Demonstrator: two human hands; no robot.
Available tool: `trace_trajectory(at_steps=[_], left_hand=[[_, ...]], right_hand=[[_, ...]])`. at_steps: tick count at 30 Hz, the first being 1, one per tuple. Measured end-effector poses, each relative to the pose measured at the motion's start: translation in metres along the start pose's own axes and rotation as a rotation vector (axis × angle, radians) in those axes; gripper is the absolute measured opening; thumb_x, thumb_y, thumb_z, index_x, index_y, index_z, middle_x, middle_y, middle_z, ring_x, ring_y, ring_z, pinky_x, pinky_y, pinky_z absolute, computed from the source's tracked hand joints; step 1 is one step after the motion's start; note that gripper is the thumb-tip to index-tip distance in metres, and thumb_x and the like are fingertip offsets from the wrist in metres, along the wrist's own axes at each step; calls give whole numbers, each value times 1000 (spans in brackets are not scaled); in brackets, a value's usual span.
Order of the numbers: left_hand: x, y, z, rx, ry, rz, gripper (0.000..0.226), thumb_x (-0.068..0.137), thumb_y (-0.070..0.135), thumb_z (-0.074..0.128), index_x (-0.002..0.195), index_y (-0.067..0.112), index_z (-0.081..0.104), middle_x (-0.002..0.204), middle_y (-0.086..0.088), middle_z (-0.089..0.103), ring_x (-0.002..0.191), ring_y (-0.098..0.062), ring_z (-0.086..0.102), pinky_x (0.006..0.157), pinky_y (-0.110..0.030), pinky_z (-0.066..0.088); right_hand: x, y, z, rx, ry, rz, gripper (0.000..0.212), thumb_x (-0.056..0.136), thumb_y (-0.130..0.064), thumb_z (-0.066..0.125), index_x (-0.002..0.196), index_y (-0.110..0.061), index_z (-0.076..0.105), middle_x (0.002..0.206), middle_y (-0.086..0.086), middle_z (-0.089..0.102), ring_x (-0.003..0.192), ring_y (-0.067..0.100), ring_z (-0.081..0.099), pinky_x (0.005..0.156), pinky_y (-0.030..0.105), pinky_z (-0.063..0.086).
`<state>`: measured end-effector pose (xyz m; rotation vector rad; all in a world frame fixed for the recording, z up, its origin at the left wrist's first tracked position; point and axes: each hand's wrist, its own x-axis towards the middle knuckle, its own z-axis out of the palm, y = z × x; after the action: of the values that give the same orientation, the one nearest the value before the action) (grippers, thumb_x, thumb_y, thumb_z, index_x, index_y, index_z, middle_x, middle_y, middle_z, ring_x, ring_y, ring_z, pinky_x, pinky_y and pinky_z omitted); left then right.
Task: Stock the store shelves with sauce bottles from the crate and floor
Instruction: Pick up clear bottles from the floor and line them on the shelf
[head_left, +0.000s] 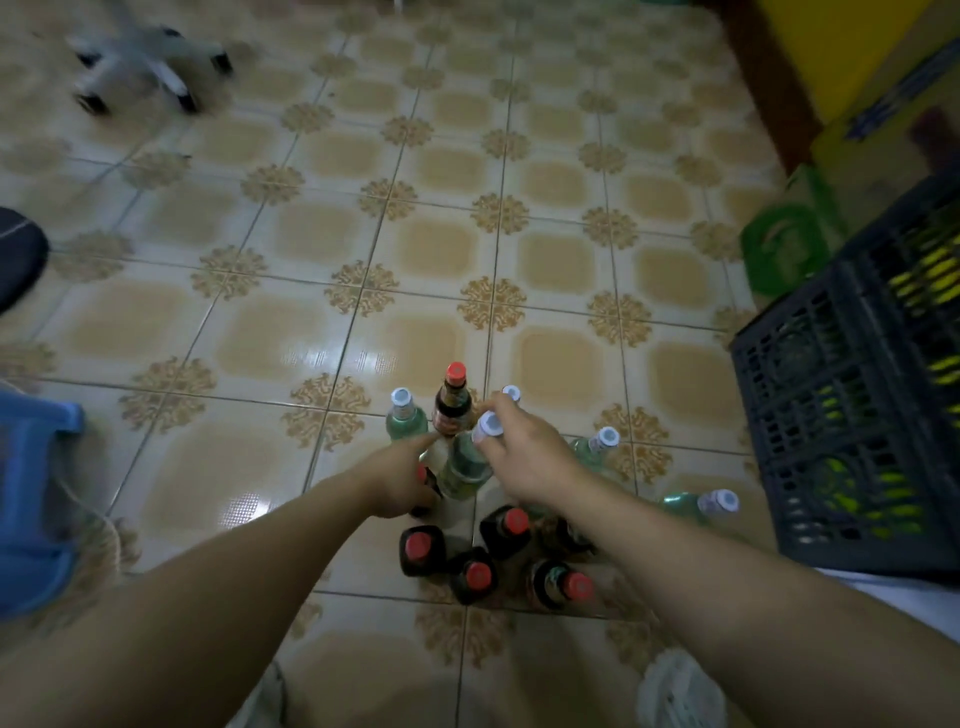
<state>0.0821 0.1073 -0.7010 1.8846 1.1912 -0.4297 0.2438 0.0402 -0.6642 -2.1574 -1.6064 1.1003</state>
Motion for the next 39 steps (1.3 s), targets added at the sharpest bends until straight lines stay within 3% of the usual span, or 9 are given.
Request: trace_trajectory(at_steps=[4,10,13,17,19,23,31,34,39], left_hand=[[-50,30,-23,-145,119,171,95,81,15,72,151,32,10,135,0,46,119,-24,51,87,-26,43],[-142,89,-47,-420,196,461,79,73,13,81,136,35,38,119,14,61,114,-6,56,76,-4,44],[-190,128,-62,-516,184,600,72,76,5,77,132,33,41,112,4,67,106,-10,63,79,-14,51],[-248,180,-71,-602,228,769,58,79,-8,67,119,31,52,108,-8,68,97,-20,68,78,-27,56],[-273,204,-66,-658,260,833,56,79,-7,68,121,27,54,106,-8,69,94,-20,69,79,-32,56],[-316,249,-50,-756,327,932,58,78,2,72,126,29,52,109,-6,66,93,-20,69,81,-35,56],[-366,307,-41,-670,52,1093,73,80,-3,67,137,33,42,112,-10,66,99,-25,67,80,-39,56],[-375,330,-38,-714,28,1139,70,79,-7,66,133,31,44,115,-12,65,100,-28,68,84,-44,56],[-377,370,-28,-685,-25,1215,72,77,-8,68,130,32,39,107,-8,67,91,-22,70,79,-40,57]], right_hand=[[-58,-47,-59,156,190,-95,28,99,-31,47,126,-29,39,103,1,58,93,22,57,72,34,46],[-152,-120,-147,269,593,-321,32,102,-29,42,134,-24,42,99,-5,60,93,17,58,73,29,44],[-203,-151,-186,319,775,-400,31,102,-26,43,132,-22,44,90,-19,52,92,11,56,79,26,43],[-268,-176,-232,420,978,-445,27,98,-32,52,123,-26,44,86,-8,57,86,19,61,74,36,48],[-300,-181,-247,372,1007,-459,40,95,-37,56,131,-28,40,92,-4,58,80,15,58,70,34,43],[-359,-179,-258,183,899,-352,90,91,-39,64,152,-37,-1,137,0,52,112,20,55,87,29,41],[-435,-169,-295,303,1108,-312,80,93,-36,60,152,-39,6,134,4,54,107,23,61,95,45,50],[-455,-165,-300,247,1195,-312,70,96,-39,56,151,-39,13,130,-1,54,99,16,60,84,33,50],[-491,-134,-300,129,1212,-212,88,90,-41,63,151,-47,-1,148,-5,43,122,19,53,99,42,48]])
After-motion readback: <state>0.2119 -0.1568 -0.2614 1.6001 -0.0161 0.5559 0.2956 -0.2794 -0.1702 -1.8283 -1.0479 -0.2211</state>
